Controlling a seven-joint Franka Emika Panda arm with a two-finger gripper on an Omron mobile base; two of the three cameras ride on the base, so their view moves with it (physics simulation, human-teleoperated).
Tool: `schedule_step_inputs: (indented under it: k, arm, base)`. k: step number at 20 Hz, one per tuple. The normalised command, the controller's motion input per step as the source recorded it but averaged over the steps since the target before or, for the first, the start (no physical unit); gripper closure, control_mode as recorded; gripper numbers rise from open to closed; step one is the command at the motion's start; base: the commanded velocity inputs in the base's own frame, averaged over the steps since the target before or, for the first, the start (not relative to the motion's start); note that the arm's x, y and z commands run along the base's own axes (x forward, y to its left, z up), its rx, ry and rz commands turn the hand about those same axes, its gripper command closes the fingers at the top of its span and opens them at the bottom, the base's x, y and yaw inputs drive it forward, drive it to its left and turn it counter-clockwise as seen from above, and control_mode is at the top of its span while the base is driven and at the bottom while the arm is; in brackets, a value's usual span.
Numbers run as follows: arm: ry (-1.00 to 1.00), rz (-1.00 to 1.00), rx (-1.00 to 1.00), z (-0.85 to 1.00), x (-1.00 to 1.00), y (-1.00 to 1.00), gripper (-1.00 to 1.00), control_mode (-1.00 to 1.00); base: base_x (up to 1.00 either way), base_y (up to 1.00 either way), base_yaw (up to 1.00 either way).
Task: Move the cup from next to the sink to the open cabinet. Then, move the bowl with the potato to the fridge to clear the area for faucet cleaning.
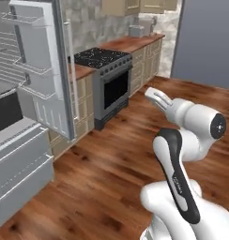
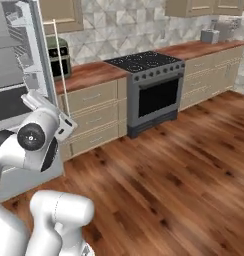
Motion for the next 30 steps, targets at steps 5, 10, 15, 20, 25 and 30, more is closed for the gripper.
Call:
schedule_step_inputs:
  k: [5, 10, 15, 20, 25, 30]
  arm:
    - [0.0, 0.0, 0.0, 0.0, 0.0, 0.0, -1.0, 1.0]
    - [0.0, 0.0, 0.0, 0.0, 0.0, 0.0, -1.0, 1.0]
    - [0.0, 0.0, 0.0, 0.0, 0.0, 0.0, -1.0, 1.0]
    - [0.0, 0.0, 0.0, 0.0, 0.0, 0.0, -1.0, 1.0]
    - [0.0, 0.0, 0.0, 0.0, 0.0, 0.0, -1.0, 1.0]
    - [0.0, 0.0, 0.0, 0.0, 0.0, 0.0, -1.0, 1.0]
  base:
    - [-0.1, -0.06, -0.97]
    - [0.29, -0.26, -0.92]
    - [1.0, 0.06, -0.49]
    - [1.0, 0.19, -0.4]
    - [1.0, 0.5, -0.38]
    - [1.0, 0.87, -0.41]
